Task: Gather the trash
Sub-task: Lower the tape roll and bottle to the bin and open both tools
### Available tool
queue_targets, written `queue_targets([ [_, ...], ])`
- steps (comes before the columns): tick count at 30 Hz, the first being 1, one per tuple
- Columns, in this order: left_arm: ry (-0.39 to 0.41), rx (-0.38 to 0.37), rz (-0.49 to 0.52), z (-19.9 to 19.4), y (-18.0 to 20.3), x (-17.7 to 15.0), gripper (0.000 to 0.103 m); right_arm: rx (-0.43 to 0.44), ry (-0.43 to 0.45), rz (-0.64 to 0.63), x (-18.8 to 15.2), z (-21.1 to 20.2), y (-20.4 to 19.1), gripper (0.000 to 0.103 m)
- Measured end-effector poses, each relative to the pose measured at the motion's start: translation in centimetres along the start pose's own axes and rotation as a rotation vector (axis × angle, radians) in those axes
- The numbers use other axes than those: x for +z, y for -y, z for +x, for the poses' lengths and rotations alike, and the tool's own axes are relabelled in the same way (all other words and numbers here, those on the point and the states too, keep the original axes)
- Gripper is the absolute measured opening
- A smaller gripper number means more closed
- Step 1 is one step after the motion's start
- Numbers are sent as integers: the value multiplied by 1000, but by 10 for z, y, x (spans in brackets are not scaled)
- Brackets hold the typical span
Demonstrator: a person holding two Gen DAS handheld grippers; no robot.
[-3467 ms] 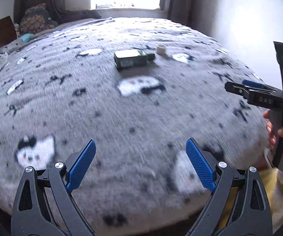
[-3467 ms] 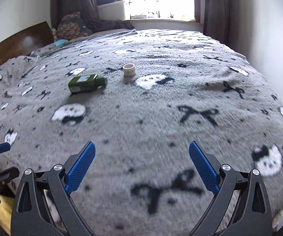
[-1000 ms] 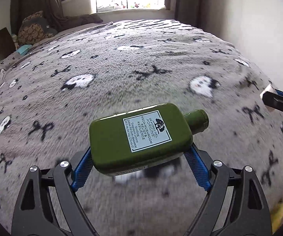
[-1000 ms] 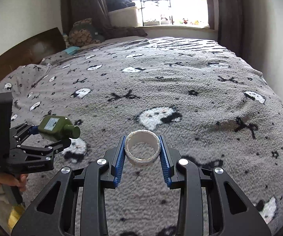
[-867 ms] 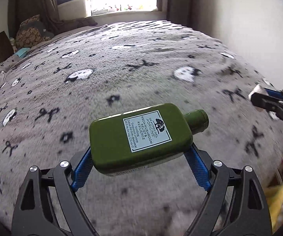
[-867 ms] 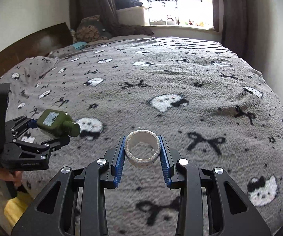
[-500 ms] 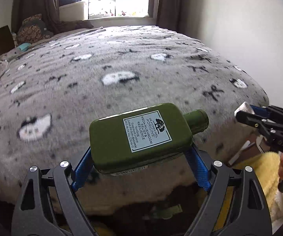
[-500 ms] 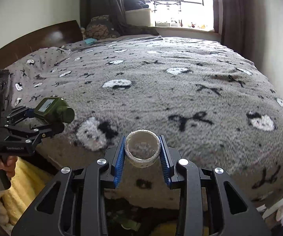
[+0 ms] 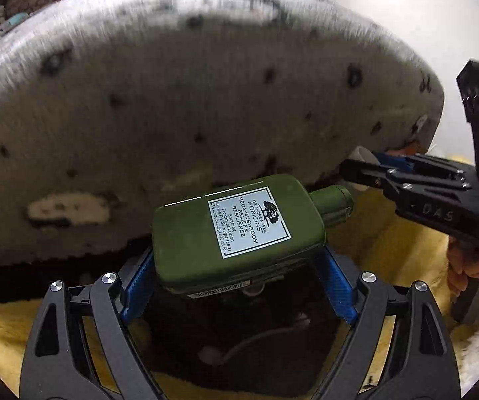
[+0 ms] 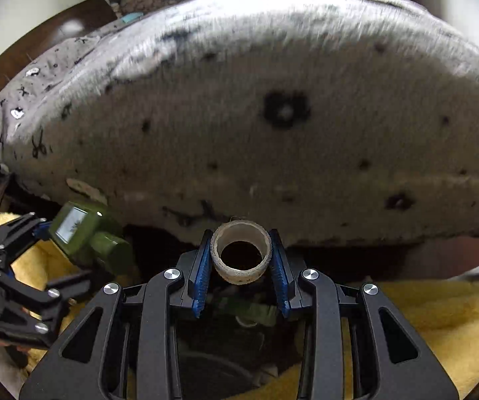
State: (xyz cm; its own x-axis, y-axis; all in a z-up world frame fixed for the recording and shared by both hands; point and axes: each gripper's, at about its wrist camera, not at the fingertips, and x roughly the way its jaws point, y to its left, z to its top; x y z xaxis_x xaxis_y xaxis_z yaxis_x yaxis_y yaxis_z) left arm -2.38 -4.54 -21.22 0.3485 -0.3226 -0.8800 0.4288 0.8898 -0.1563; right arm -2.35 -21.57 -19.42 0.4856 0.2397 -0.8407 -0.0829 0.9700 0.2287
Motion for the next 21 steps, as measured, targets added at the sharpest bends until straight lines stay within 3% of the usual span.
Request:
queue_targets([
  [9, -178, -43, -39, 75, -8, -18, 82, 50, -170, 79, -20, 49, 9, 34],
  [17, -225, -61, -58, 93, -14, -20, 82, 54, -212, 95, -26, 68, 8, 37],
  [18, -229, -61, -58, 93, -15, -20, 82, 50, -211, 95, -25, 70, 8, 39],
  [20, -226, -59, -62, 92, -15, -21, 90, 40, -203, 102, -24, 70, 8, 60],
  [21, -219, -58, -62, 90, -16, -22, 94, 37, -195, 107, -24, 69, 8, 62],
])
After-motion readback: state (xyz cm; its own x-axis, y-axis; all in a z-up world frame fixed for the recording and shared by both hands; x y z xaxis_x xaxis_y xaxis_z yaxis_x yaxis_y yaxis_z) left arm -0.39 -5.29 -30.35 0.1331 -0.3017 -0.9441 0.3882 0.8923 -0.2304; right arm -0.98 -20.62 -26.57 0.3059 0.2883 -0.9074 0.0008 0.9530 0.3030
